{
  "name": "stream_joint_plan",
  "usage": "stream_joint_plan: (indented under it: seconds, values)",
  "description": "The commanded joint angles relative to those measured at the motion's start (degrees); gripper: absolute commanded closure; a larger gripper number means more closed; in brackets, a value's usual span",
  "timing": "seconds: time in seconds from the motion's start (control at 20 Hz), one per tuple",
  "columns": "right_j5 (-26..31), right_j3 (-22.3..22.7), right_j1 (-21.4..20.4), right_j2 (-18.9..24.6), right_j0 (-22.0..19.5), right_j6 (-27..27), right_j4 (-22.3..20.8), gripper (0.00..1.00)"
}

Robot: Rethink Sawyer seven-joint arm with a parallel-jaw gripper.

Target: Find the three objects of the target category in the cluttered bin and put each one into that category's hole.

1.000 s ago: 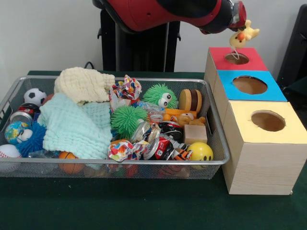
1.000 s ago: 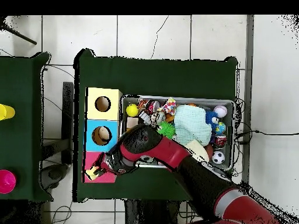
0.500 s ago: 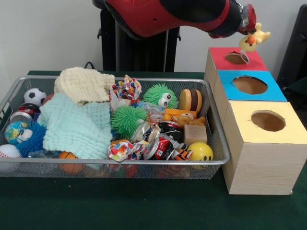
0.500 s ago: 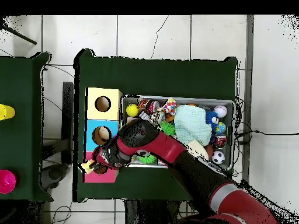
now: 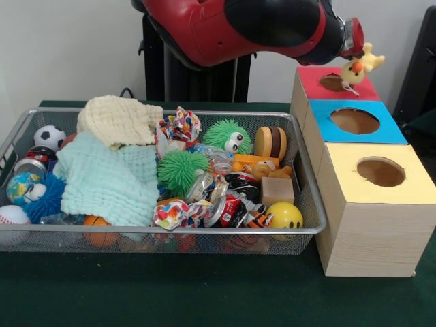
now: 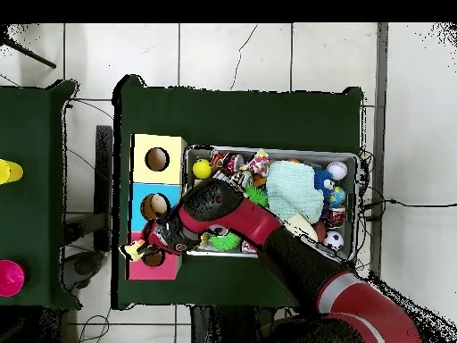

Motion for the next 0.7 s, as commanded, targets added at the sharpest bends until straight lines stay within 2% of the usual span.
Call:
stream_joint_plan:
  seconds: [0.05,0.3,0.7]
  values:
    - [4.37,-8.48,2.24,-1.74,-1.03,-1.63,-5.28,1.00]
    - [7.94,-9.08,2.34,-2.47,-0.58,0.97,-7.15,1.00]
    - [8.44,-6.97,1.52,-2.34,-0.33,2.97,-6.91,1.00]
